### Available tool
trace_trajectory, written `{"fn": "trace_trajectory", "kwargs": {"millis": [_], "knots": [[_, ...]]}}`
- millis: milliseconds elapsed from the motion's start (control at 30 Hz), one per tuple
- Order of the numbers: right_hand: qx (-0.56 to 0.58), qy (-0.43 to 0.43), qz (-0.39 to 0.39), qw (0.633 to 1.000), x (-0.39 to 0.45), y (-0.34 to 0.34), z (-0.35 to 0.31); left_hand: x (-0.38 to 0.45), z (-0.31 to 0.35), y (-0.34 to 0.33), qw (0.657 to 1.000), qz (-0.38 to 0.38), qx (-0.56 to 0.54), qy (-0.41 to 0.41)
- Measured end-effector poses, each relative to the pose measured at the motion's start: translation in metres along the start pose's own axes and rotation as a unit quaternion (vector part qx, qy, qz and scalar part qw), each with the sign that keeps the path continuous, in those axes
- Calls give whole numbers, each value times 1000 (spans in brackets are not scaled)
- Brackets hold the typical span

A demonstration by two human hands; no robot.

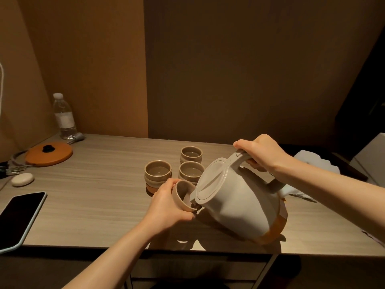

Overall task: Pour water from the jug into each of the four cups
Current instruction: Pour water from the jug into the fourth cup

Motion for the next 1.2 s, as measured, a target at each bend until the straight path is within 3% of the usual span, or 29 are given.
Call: {"fn": "trace_trajectory", "kwargs": {"millis": [567,1200], "knots": [[-35,15,-11,999,1,-3,0,-3,-12,-10,998,0,-57,8],[-71,28,-10,997,6,-6,-7,-1,-12,-12,999,16,-51,5]]}}
Point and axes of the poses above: each hand's wrist, its own x-axis towards the middle knuckle, its own y-axis out of the back of the hand, z = x × y, the point moved 3 cm from there along x, towards the middle knuckle, and after that the axes turned 13 degrees about x, right-handed, at the moved point
